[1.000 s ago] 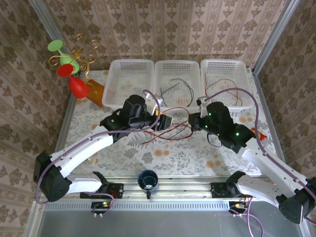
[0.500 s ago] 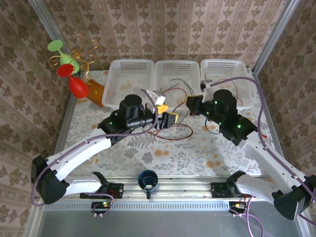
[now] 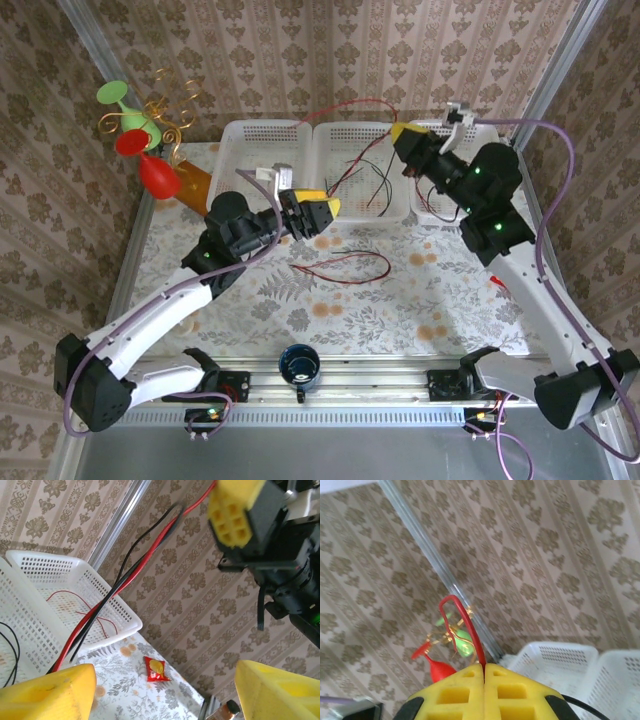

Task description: Untangle the cables

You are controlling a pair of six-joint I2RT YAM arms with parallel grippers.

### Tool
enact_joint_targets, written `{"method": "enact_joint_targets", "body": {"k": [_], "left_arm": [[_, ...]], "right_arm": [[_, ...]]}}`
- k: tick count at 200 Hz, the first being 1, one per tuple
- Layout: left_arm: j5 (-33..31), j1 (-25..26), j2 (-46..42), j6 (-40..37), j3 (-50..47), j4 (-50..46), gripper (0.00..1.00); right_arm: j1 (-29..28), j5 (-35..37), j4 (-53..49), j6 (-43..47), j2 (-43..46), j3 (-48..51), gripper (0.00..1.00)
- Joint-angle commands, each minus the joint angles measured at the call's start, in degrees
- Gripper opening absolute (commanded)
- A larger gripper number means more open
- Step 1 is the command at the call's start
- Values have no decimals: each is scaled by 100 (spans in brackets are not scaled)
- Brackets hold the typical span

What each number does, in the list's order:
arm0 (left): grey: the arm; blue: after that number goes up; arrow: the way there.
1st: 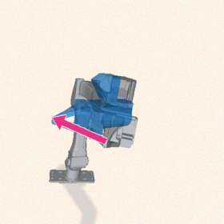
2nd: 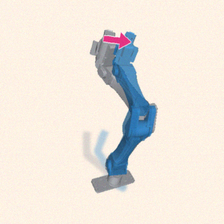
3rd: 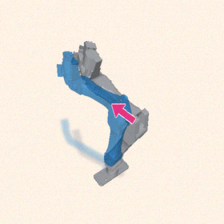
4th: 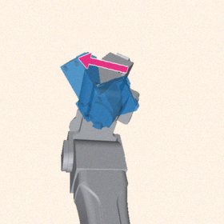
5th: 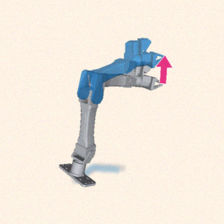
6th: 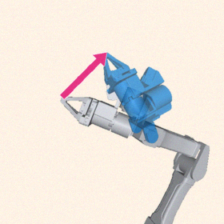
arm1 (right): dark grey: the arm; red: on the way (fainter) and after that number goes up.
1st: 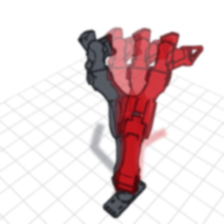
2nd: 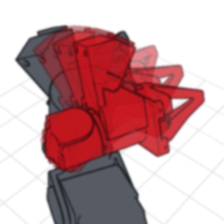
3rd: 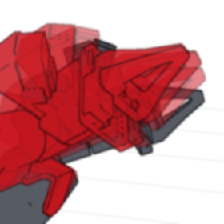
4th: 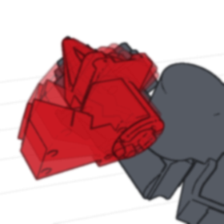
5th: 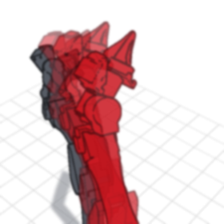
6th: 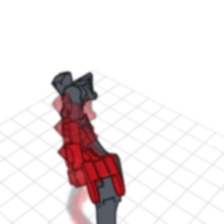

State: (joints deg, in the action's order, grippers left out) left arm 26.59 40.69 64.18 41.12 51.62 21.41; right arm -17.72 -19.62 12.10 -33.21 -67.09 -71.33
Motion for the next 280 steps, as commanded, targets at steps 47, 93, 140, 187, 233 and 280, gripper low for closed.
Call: {"method": "enact_joint_targets", "body": {"k": [47, 93, 140, 187, 233, 280], "left_arm": [[269, -317, 122, 1212, -306, 2081, 74], [181, -454, -361, -345, -364, 1438, 75], [371, -720, -364, -2014, -860, 2022, 79], [716, -935, 578, -1721, -816, 3598, 75], [1258, -905, 1706, -1137, -167, 4620, 68], [1481, -597, 2545, -827, 521, 5011, 69]], "right_arm": [[314, -1511, 1071, -292, -392, -566, 0], [442, -2204, 1443, -460, -511, -510, 0], [526, -2730, 1408, -1089, -619, -776, 0], [515, -2815, 1287, -1390, -577, -902, 0], [519, -2978, 1234, -1602, -603, -1037, 0], [499, -3134, 1157, -1703, -599, -1123, 0]]}}
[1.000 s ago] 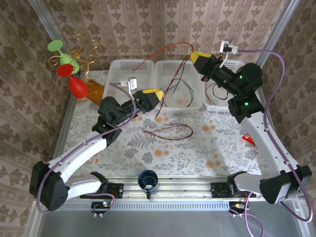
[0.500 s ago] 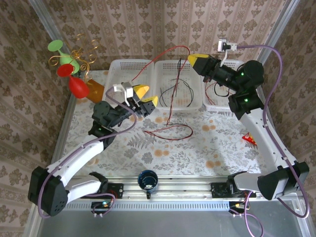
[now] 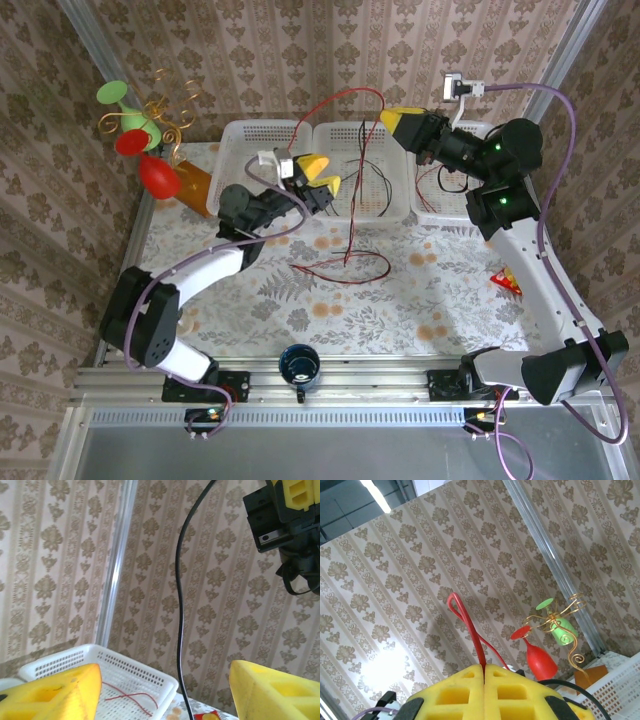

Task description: Untangle the cables

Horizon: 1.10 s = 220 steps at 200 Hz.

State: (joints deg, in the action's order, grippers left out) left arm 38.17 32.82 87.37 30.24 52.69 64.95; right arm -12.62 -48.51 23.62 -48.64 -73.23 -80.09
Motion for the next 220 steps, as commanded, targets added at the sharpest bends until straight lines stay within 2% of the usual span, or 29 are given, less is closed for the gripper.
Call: {"method": "enact_joint_targets", "body": {"k": [1, 44, 59, 68, 94, 111, 131, 165, 182, 220], "left_arm": [[322, 199, 240, 262, 425, 658, 70], [223, 533, 718, 268, 792, 781, 70], [44, 580, 816, 257, 831, 811, 66], [17, 585, 859, 253, 854, 829, 60], [-234, 584, 821, 269, 737, 810, 25], [-433, 579, 666, 251, 522, 745, 12], [-582, 585, 332, 23, 221, 463, 2], [-820, 655, -484, -794, -226, -724, 0], [-1148, 675, -951, -1173, -437, -1544, 0], [-1448, 670, -1825, -1558, -765, -2826, 0]], "right_arm": [[-11, -245, 4, -157, 13, -249, 0], [-59, -334, 45, -280, -33, -251, 0], [-110, -335, 51, -283, -21, -198, 0], [-119, -319, 47, -273, -11, -167, 0], [-112, -150, -192, -64, 79, -85, 0], [-72, 99, -418, 86, 149, -53, 0], [2, 520, -609, 194, 236, 62, 0], [117, 1405, -769, 283, 418, 330, 0], [173, 1878, -936, 331, 509, 429, 0], [364, 2748, -1480, 395, 742, 650, 0]]}}
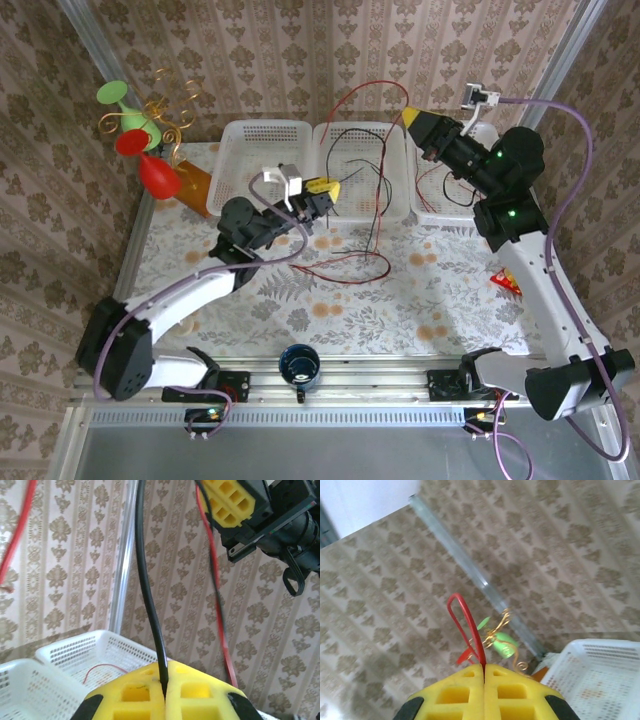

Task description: Untangle the cables

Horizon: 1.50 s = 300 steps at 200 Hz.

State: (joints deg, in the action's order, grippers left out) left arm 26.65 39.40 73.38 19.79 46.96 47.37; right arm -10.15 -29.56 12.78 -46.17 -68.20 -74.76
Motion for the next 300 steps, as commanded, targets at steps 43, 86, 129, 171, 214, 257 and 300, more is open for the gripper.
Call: {"method": "enact_joint_targets", "body": {"k": [43, 86, 129, 171, 214, 257, 300], "left_arm": [[-977, 25, -1311, -941, -397, -2427, 0], [-2671, 2, -2344, -1172, -223, -4021, 0], [-3703, -101, -3019, -1391, -152, -4905, 0], [-5307, -132, -3560, -1149, -262, -5164, 0], [-5285, -226, -3929, -987, -445, -5128, 0], [-4206, -156, -3594, -888, -189, -5284, 0], [-3968, 175, -3307, -1072, 17, -5084, 0]], "right_arm": [[460, 1536, -1194, 153, 592, 372, 0], [1039, 1820, -1339, -197, 991, 1084, 0], [1592, 2106, -1494, -425, 1327, 1707, 0], [2074, 2033, -1656, -287, 1432, 1992, 0], [2356, 1507, -1792, 90, 1286, 1847, 0], [2369, 1253, -1958, 354, 1063, 1184, 0], [2365, 1154, -1987, 414, 720, 327, 0]]}}
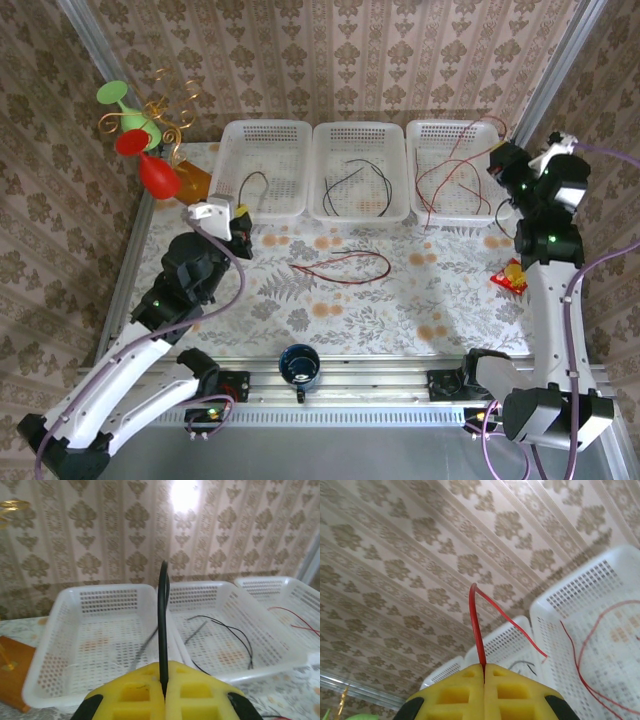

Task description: Untangle the cables

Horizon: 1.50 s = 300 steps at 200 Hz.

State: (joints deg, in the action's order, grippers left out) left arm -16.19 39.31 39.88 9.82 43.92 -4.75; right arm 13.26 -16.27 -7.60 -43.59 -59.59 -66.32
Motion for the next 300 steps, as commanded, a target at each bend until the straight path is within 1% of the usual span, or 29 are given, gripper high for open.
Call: {"method": "enact_joint_targets", "body": {"k": [1, 39, 92, 123, 161, 179, 184, 207, 244, 300], "left_arm": [[317, 196, 49, -85, 324, 140, 0], [375, 579, 294, -152, 472, 400, 0], [203, 1273, 814, -164, 483, 921, 0], [135, 1468, 1057, -154, 467, 1181, 0], [144, 1549, 1204, -174, 501, 1257, 0], [134, 1552, 1205, -174, 496, 1272, 0], [138, 1561, 1200, -167, 503, 1278, 0], [145, 1566, 1198, -131, 480, 1267, 0], [142, 1597, 1207, -112, 460, 1248, 0], [151, 1623, 1225, -86, 459, 1278, 0]], "right_arm": [[22, -175, 49, 161, -154, -541, 0], [27, -76, 183, 249, -608, -1213, 0], [15, 534, 576, 457, -1252, -1645, 0], [12, 1013, 773, 666, -1590, -1528, 0], [-79, 1691, 930, 1080, -1898, -1148, 0], [-130, 1765, 1099, 1128, -1977, -800, 0], [-139, 1768, 1146, 1134, -2179, -717, 0], [-198, 1735, 1218, 1123, -2477, -321, 0], [-347, 1534, 696, 1199, -3030, -210, 0], [-541, 1496, -758, 1238, -4213, -879, 0]]}}
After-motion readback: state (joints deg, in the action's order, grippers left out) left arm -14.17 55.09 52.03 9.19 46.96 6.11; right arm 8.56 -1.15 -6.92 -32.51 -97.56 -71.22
